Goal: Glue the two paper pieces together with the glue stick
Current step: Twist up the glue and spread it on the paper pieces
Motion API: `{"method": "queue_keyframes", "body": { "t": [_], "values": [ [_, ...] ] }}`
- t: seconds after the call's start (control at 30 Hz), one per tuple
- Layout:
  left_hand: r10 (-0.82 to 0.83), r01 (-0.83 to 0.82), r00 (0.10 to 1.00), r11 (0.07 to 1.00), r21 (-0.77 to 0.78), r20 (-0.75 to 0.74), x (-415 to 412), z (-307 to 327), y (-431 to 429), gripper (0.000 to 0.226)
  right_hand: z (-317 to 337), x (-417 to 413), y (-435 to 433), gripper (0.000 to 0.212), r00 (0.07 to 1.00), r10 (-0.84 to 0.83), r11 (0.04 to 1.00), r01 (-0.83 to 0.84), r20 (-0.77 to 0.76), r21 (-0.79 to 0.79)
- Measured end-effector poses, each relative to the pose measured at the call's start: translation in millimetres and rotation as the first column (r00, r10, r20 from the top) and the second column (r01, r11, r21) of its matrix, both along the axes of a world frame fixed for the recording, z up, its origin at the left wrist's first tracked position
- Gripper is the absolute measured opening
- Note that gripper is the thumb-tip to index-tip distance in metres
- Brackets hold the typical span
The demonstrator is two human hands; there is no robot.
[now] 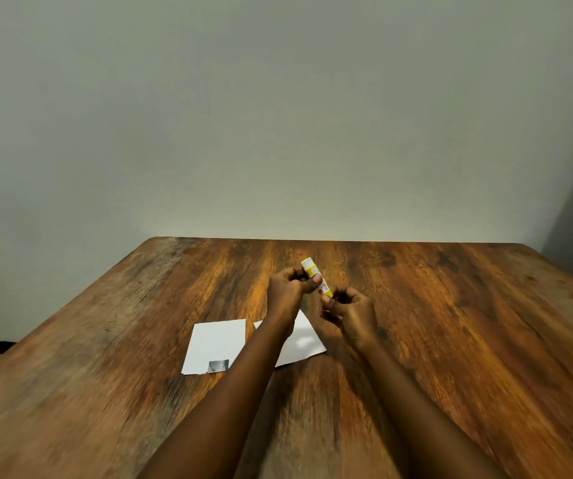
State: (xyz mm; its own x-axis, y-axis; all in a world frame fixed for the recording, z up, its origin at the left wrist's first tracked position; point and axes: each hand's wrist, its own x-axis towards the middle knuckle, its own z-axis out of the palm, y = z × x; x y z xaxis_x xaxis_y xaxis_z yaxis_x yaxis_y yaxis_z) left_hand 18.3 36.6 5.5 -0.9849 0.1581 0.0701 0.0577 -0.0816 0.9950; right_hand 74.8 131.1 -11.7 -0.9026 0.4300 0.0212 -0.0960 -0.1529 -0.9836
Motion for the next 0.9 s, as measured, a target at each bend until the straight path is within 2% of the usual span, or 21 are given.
{"method": "queue_keyframes", "body": {
  "t": [0.07,0.17,0.27,0.33,0.43,0.6,0.7,0.77,0.83,0.9],
  "values": [
    [-0.016,0.016,1.0,1.0,-0.001,0.0,1.3,-0.5,0.4,0.026,1.9,-0.3,0.4,0.009,1.0,0.027,0.999,-0.026,0.011,-0.036],
    [-0.05,0.05,0.999,0.999,0.006,0.01,1.8,-3.2,-0.5,0.026,0.4,-3.2,0.2,0.018,0.996,0.08,0.969,-0.066,0.051,-0.237],
    [-0.088,0.088,0.996,0.996,-0.001,0.011,3.3,-4.0,-1.3,0.026,-3.6,-7.2,3.6,0.034,0.962,0.245,0.857,-0.159,0.116,-0.49],
    [-0.108,0.108,0.994,0.994,-0.006,0.006,5.9,-2.4,-1.0,0.027,-5.7,-9.6,6.4,0.04,0.931,0.345,0.802,-0.224,0.122,-0.554],
    [-0.093,0.093,0.996,0.996,-0.002,-0.002,8.5,0.4,-1.4,0.029,-6.8,-9.5,6.9,0.041,0.935,0.331,0.825,-0.222,0.126,-0.519],
    [-0.022,0.022,1.0,1.0,0.0,0.021,4.8,5.8,-4.5,0.029,-7.3,-3.9,5.2,0.011,0.982,0.168,0.86,-0.187,-0.084,-0.474],
    [-0.023,0.023,1.0,1.0,-0.021,0.02,6.2,7.5,-3.8,0.029,-6.0,-2.4,2.9,0.019,0.992,0.111,0.939,-0.122,-0.052,-0.32],
    [-0.041,0.042,0.999,0.999,-0.028,0.005,8.0,7.7,-3.0,0.028,-3.5,-2.2,1.3,0.02,0.995,0.095,0.953,-0.098,-0.023,-0.286],
    [-0.065,0.065,0.998,0.998,-0.022,0.005,9.2,8.7,-3.0,0.028,-1.6,-2.8,0.5,0.017,0.992,0.13,0.925,-0.12,0.004,-0.362],
    [-0.092,0.092,0.996,0.995,-0.024,0.011,9.6,9.8,-2.9,0.028,0.8,-3.2,1.5,0.03,0.98,0.189,0.855,-0.135,0.059,-0.5]
  ]
}}
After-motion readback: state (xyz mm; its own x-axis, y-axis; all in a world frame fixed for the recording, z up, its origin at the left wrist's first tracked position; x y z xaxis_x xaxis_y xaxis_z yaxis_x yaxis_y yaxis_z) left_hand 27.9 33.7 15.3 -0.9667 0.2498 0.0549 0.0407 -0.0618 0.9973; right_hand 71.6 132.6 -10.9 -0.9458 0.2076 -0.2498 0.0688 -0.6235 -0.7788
